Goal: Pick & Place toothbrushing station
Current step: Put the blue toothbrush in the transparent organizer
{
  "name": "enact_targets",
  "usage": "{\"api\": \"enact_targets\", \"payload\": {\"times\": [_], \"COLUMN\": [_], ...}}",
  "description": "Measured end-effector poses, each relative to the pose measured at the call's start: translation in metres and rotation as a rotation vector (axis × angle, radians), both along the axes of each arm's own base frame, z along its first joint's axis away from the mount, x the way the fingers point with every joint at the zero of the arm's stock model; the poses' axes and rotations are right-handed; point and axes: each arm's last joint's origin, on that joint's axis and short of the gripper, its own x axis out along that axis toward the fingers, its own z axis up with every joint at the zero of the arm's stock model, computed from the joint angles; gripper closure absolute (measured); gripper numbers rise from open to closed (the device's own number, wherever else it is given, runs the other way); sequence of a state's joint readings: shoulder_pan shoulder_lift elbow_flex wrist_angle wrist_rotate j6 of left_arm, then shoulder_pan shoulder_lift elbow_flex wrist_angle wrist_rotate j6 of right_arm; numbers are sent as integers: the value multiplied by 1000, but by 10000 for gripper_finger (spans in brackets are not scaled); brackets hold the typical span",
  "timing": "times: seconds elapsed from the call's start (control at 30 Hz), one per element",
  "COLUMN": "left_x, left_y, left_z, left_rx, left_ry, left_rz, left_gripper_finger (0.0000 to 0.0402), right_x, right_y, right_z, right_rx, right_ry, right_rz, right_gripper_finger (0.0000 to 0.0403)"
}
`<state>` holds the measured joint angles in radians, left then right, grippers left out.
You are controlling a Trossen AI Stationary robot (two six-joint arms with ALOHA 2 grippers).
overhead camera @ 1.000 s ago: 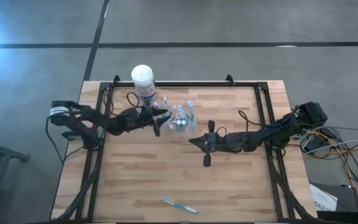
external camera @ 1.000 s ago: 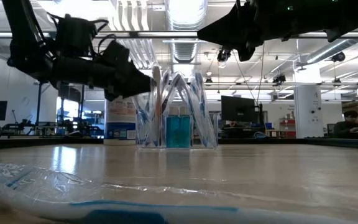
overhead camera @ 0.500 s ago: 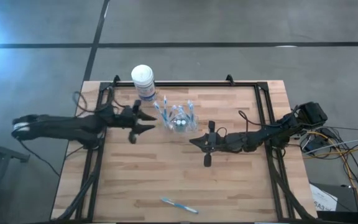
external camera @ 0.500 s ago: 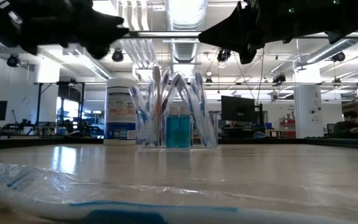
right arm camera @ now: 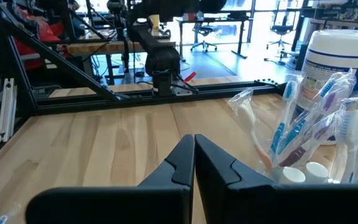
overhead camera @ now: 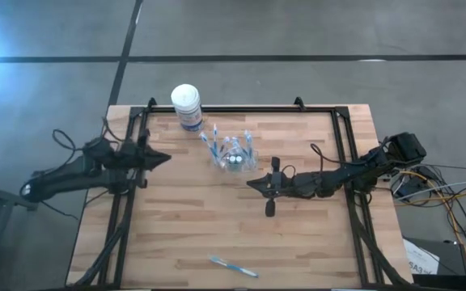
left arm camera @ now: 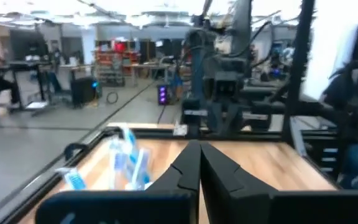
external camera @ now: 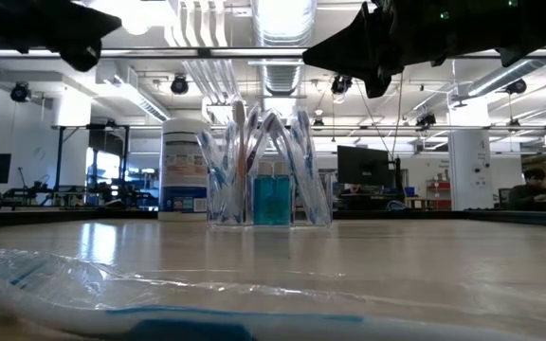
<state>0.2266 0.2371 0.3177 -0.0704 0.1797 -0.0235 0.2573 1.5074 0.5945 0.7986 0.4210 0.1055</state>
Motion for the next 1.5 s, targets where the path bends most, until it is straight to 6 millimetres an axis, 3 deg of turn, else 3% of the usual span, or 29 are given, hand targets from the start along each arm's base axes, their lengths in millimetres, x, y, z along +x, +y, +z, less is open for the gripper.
{"api": "enact_targets", "payload": {"times": [0.33, 0.53, 0.73, 0.93, 1.17, 1.33, 1.5], "left_x": [-10, -12, -9, -9, -10, -10, -10], "left_y": [-3, -3, -3, -3, -4, -4, -5], "left_z": [-21, -36, -50, -51, -50, -51, -53], "left_rx": [-76, -79, -114, -120, -131, -137, -151], "left_ry": [-37, -40, -7, 12, 14, 27, 44], "left_rz": [-24, -24, -23, -22, -68, -68, -74], "left_gripper_finger": [399, 400, 400, 392, 394, 390, 392], "right_x": [0, 0, 2, 10, 21, 34, 57], "right_y": [0, 6, 21, 55, 102, 140, 171], "right_z": [0, -1, -4, 13, 39, 33, 16], "right_rx": [44, 122, 236, 292, 340, 336, 376], "right_ry": [-5, 6, 156, 448, 538, 612, 712], "right_rz": [7, 111, 153, 148, 186, 281, 404], "right_gripper_finger": [394, 394, 394, 394, 382, 331, 272]}}
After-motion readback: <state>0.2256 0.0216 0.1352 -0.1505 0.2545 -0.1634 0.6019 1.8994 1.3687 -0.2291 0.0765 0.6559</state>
